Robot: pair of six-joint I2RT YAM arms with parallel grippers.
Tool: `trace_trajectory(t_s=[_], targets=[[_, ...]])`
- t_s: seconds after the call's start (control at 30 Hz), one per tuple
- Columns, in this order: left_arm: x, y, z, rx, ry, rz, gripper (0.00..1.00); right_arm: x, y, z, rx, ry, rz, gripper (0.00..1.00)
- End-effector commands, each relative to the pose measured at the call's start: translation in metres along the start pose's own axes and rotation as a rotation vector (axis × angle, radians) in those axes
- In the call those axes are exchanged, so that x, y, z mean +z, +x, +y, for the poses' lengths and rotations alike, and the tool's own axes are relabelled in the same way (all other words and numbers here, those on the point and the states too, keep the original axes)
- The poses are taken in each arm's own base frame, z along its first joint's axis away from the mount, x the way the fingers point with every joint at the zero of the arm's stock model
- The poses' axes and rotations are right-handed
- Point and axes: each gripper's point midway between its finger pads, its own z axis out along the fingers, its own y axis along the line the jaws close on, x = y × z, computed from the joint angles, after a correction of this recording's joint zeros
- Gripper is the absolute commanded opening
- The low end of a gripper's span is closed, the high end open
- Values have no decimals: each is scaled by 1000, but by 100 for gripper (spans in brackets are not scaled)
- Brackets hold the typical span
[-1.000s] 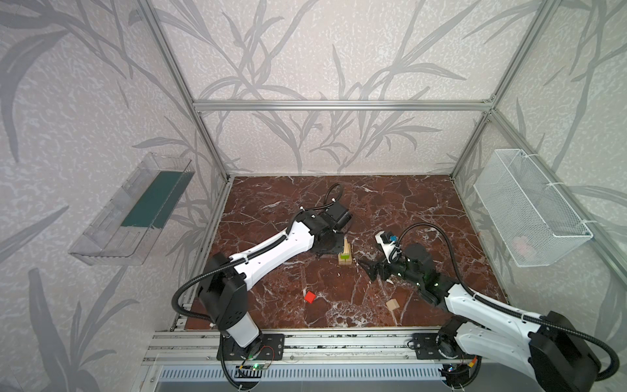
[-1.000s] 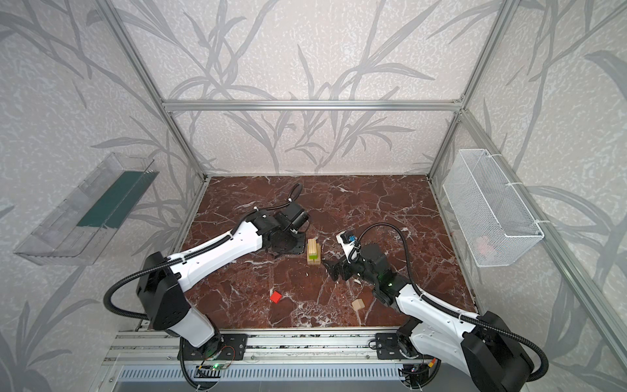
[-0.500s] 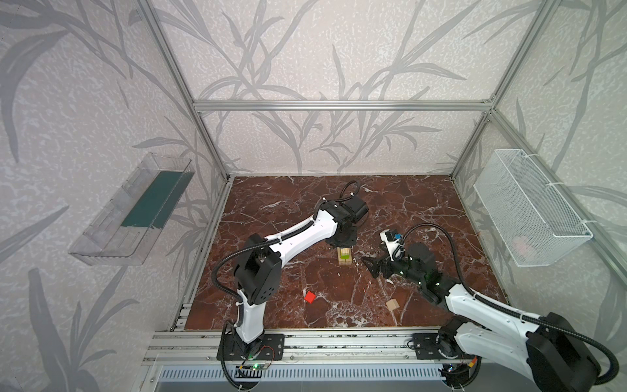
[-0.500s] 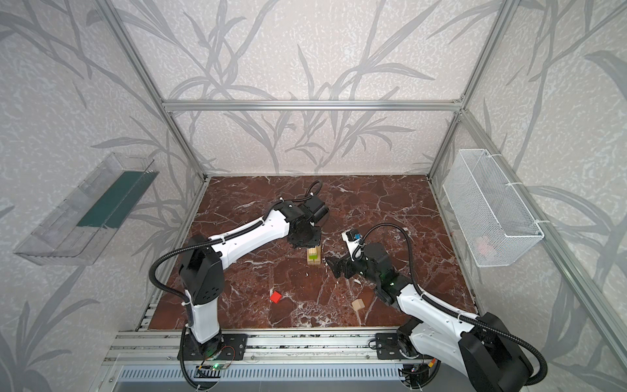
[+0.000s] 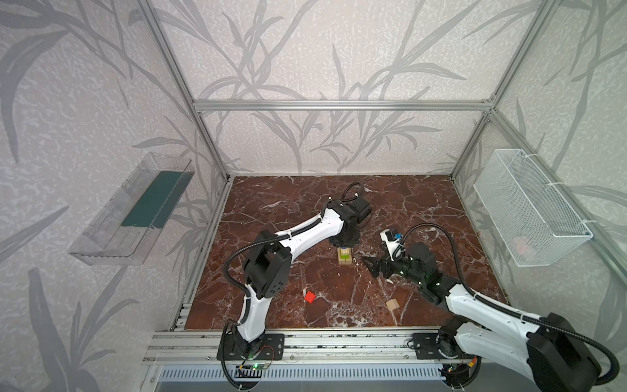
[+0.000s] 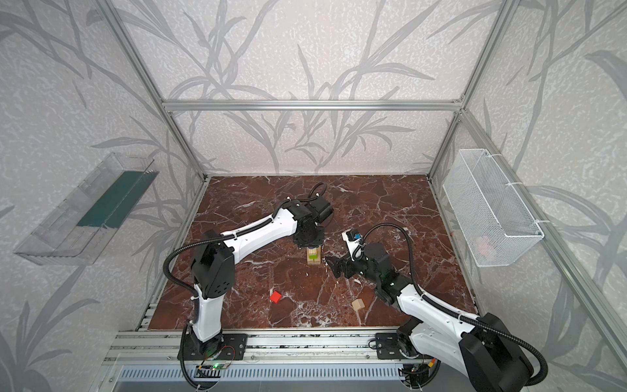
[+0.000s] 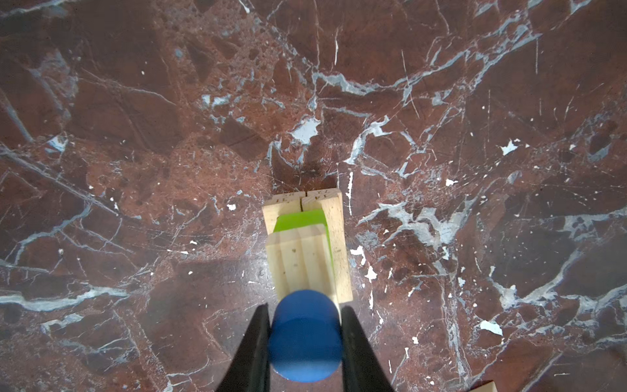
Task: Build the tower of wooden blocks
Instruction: 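Lower the blue cylinder onto the top wooden block with the left gripper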
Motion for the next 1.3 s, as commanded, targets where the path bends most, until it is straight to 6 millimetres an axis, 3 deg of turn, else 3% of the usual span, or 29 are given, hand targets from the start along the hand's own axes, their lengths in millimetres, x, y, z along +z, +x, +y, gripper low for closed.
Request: trace_trajectory(t_s=[0.0,0.63,1.27], targets=[[-1,3,2,1,-34,12,3,-4,-7,0,3,1,-36,99],[7,1,3,8,-68,24,7,-5,-8,-1,1,10,-43,99],[7,1,4,7,-74,24,35,-6,-9,-2,1,12,-45,99]])
